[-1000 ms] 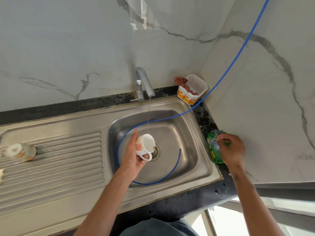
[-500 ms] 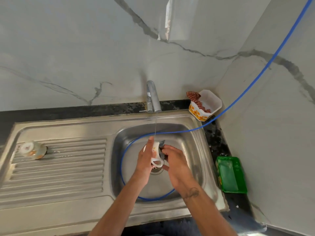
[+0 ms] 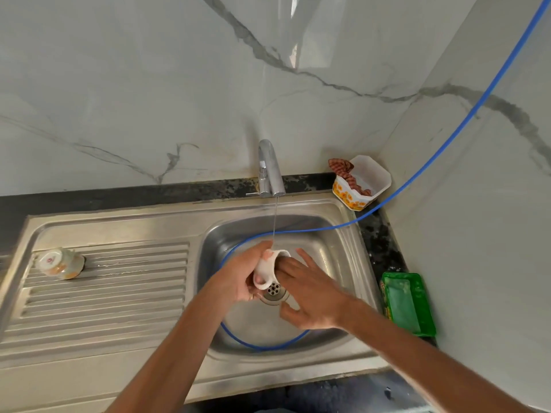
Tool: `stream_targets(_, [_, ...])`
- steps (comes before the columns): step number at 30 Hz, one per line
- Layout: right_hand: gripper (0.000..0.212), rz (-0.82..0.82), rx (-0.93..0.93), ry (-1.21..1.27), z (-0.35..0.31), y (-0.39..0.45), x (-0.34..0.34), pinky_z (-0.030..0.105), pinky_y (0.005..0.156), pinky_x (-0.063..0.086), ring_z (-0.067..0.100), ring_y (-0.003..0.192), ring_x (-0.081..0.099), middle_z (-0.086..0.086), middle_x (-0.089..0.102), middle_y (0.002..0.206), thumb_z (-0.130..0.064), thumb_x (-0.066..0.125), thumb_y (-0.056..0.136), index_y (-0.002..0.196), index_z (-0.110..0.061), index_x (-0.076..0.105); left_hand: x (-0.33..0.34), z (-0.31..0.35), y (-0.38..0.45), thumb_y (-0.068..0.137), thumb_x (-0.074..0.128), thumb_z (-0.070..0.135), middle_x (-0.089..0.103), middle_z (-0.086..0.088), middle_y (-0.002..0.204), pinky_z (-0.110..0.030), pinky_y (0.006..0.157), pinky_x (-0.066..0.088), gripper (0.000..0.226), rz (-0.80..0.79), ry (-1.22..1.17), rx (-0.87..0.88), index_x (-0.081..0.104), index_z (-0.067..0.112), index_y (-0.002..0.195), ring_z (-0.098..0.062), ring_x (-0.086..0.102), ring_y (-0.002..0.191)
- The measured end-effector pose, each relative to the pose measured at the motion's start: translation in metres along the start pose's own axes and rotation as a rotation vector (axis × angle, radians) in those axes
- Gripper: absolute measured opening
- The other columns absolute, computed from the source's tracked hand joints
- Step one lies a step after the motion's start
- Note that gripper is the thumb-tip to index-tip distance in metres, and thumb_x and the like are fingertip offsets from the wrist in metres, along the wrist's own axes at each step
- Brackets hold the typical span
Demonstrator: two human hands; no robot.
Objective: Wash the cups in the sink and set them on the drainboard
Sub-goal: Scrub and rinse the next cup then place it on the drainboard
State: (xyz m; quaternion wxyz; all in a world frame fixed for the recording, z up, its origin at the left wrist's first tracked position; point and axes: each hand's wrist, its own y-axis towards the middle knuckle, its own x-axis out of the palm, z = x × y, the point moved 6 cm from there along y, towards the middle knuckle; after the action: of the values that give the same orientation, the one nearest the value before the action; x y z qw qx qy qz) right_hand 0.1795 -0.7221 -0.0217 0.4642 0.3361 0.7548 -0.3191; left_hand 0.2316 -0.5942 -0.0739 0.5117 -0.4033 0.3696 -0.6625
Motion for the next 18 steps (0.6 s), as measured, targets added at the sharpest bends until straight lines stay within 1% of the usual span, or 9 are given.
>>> stream_targets(1, [0.074, -0.027, -0.011, -0.04, 0.005, -0.003, 0.0, 0.05, 0.131, 0.01, 0.015, 0.154, 0.025, 0.0, 0.033, 0.164, -0.042, 0.052, 0.091, 0.159, -0.02, 0.031, 0.002, -0.002, -0.001, 0.088, 0.074, 0.057, 0.062, -0.007, 0.067, -0.021, 0.042, 0.037, 0.045, -0.087, -0.058, -0.031, 0.067, 0.014, 0.101, -0.014, 0.049, 0.051])
stream_targets(3, [0.064, -0.004, 0.051, 0.175, 0.007, -0.006, -0.01, 0.045, 0.127, 0.025, 0.012, 0.147, 0.035, -0.003, 0.043, 0.158, -0.034, 0.056, 0.094, 0.155, -0.022, 0.039, 0.011, -0.004, -0.009, 0.096, 0.069, 0.047, 0.064, -0.015, 0.083, -0.016, 0.034, 0.039, 0.046, -0.352, -0.249, -0.05, 0.07, 0.004, 0.111, -0.014, 0.053, 0.052])
stream_targets(5, [0.052, 0.107, 0.215, 0.709, 0.002, -0.007, -0.017, 0.037, 0.112, 0.044, 0.007, 0.128, 0.055, -0.009, 0.062, 0.137, -0.027, 0.063, 0.094, 0.145, -0.027, 0.052, 0.012, -0.004, -0.022, 0.099, 0.067, 0.04, 0.066, -0.022, 0.102, -0.019, 0.042, 0.052, 0.047, -0.51, -0.346, 0.009, 0.07, 0.001, 0.124, -0.019, 0.061, 0.062])
stream_targets(7, [0.046, 0.272, 0.366, 1.234, -0.004, -0.006, -0.018, 0.041, 0.106, 0.052, 0.017, 0.12, 0.066, -0.001, 0.073, 0.124, -0.018, 0.069, 0.092, 0.137, -0.023, 0.061, 0.012, -0.003, -0.034, 0.098, 0.071, 0.032, 0.066, -0.023, 0.113, -0.028, 0.056, 0.062, 0.048, -0.544, -0.407, 0.124, 0.065, 0.004, 0.136, -0.025, 0.067, 0.077])
stream_targets(10, [0.033, 0.424, 0.462, 1.646, -0.008, -0.006, -0.015, 0.043, 0.096, 0.056, 0.027, 0.109, 0.07, 0.014, 0.075, 0.118, -0.006, 0.064, 0.097, 0.129, -0.012, 0.07, 0.015, -0.003, -0.048, 0.093, 0.07, 0.041, 0.07, -0.011, 0.112, -0.033, 0.073, 0.063, 0.049, -0.373, -0.222, 0.379, 0.065, 0.02, 0.136, -0.022, 0.071, 0.091])
stream_targets(12, [0.024, 0.396, 0.555, 1.846, -0.014, -0.006, -0.011, 0.053, 0.098, 0.053, 0.027, 0.102, 0.071, 0.014, 0.075, 0.113, -0.009, 0.06, 0.103, 0.119, -0.013, 0.077, 0.009, -0.001, -0.053, 0.092, 0.065, 0.056, 0.075, -0.003, 0.108, -0.028, 0.075, 0.06, 0.046, -0.064, 0.039, 0.61, 0.067, 0.025, 0.126, -0.014, 0.074, 0.091])
stream_targets(13, [0.022, 0.379, 0.617, 1.891, -0.016, -0.006, -0.007, 0.055, 0.099, 0.051, 0.026, 0.098, 0.07, 0.013, 0.075, 0.109, -0.011, 0.059, 0.103, 0.112, -0.015, 0.08, 0.005, 0.002, -0.058, 0.097, 0.061, 0.058, 0.075, 0.001, 0.109, -0.027, 0.078, 0.059, 0.04, 0.075, 0.128, 0.784, 0.067, 0.028, 0.122, -0.011, 0.075, 0.096])
stream_targets(15, [0.021, 0.347, 0.719, 1.881, -0.019, -0.006, -0.004, 0.051, 0.096, 0.05, 0.024, 0.095, 0.068, 0.012, 0.074, 0.104, -0.013, 0.059, 0.104, 0.106, -0.014, 0.08, 0.003, -0.002, -0.069, 0.107, 0.048, 0.052, 0.07, 0.009, 0.12, -0.027, 0.093, 0.054, 0.031, 0.211, 0.349, 1.187, 0.066, 0.034, 0.126, -0.013, 0.069, 0.114])
stream_targets(18, [0.023, 0.325, 0.755, 1.834, -0.022, -0.004, -0.002, 0.046, 0.096, 0.054, 0.026, 0.1, 0.067, 0.016, 0.073, 0.11, -0.017, 0.06, 0.102, 0.116, -0.008, 0.076, 0.004, -0.018, -0.07, 0.109, 0.033, 0.054, 0.055, 0.012, 0.135, -0.022, 0.099, 0.047, 0.045, 0.295, 0.725, 1.469, 0.062, 0.03, 0.135, -0.01, 0.059, 0.122])
